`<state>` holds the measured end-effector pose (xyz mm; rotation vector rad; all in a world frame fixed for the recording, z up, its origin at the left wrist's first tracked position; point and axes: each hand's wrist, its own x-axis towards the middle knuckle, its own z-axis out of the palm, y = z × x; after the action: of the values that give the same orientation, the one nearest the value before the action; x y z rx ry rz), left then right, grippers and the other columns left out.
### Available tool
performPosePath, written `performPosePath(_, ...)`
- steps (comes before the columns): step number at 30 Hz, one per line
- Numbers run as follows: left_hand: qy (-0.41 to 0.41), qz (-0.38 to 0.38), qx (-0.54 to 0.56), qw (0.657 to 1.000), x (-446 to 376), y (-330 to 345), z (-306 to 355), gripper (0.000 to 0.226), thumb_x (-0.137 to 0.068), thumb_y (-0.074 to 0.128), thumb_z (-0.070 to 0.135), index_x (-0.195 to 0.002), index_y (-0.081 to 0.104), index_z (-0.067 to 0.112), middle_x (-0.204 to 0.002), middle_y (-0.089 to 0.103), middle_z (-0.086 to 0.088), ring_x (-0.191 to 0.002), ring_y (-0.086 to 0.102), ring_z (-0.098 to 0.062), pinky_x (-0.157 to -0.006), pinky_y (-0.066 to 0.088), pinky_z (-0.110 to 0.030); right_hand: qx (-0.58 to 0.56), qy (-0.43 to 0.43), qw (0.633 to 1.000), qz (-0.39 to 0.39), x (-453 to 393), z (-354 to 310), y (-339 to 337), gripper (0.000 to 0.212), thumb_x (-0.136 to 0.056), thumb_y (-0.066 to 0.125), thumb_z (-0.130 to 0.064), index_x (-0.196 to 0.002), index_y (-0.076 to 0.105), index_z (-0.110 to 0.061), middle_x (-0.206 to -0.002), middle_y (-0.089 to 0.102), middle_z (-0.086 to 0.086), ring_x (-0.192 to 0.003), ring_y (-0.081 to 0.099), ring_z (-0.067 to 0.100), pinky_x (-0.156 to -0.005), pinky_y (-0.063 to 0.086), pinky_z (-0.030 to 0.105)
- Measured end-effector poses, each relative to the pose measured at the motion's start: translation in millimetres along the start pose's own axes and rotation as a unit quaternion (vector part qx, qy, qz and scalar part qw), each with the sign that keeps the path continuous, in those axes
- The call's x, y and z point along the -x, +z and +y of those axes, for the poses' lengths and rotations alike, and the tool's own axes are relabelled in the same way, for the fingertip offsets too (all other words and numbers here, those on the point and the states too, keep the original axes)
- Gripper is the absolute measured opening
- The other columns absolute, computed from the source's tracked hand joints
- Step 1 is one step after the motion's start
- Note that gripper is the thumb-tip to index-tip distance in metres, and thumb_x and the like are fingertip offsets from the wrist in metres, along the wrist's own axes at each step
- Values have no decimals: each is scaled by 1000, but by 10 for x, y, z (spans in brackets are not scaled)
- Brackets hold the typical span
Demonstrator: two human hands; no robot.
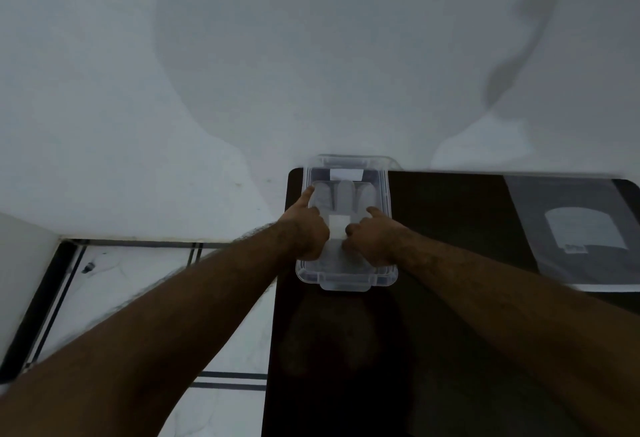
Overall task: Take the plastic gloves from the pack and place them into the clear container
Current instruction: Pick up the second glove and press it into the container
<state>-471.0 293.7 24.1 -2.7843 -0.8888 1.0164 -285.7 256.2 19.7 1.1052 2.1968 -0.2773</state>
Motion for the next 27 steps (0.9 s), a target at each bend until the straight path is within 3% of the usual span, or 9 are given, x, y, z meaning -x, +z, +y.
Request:
performPosePath(4,-1,13,17,1000,-33,-11,-9,30,-103,53,39,-114,77,25,-112,76,3,-130,59,-23,-124,-14,-70,0,-4,1000,1,7,9,-31,49,-97,72,-28,-145,61,-27,-143,60,8,-131,59,34,-126,19,68)
performPosePath(7,-14,40,32,999,-113,-72,-53,30,-103,54,41,-120,74,25,-123,74,0,-135,56,-25,-128,-4,-70,-5,-2,1000,28,30,8,-36,46,-101,66,-30,-146,60,-27,-145,59,10,-133,58,35,-127,20,67)
performPosePath(13,-43,13,19,999,-322,-116,-123,44,-104,52,49,-139,66,26,-144,68,1,-152,41,-28,-124,-11,-72,-20,-12,1000,-1,29,-35,-27,49,-100,68,-31,-147,57,-31,-151,56,8,-138,56,37,-127,16,69)
performPosePath(18,-74,-5,10,997,-439,-130,-195,41,-106,48,48,-135,67,26,-136,73,0,-147,48,-31,-123,-13,-75,-33,-15,999,-2,-2,-16,-13,51,-99,70,-30,-148,55,-32,-151,55,8,-137,57,37,-127,17,70)
performPosePath(21,-83,12,26,996,-528,-116,-257,54,-103,51,52,-149,56,26,-144,69,-2,-151,44,-31,-122,-15,-74,-32,-17,999,6,4,-12,-18,52,-100,69,-31,-150,54,-32,-152,54,8,-137,56,37,-127,17,70)
performPosePath(24,-94,-4,37,995,-593,-87,-295,67,-101,54,58,-159,44,25,-160,54,-2,-161,29,-30,-122,-19,-71,-39,-23,999,19,-8,-8,24,53,-101,68,-32,-151,51,-33,-149,54,7,-134,58,37,-126,17,70)
performPosePath(27,-98,3,46,994,-610,-99,-319,56,-101,58,54,-149,55,25,-152,62,0,-158,35,-29,-124,-17,-70,-43,-23,999,16,-24,-8,31,53,-100,70,-34,-150,52,-35,-148,54,6,-133,59,36,-126,17,70)
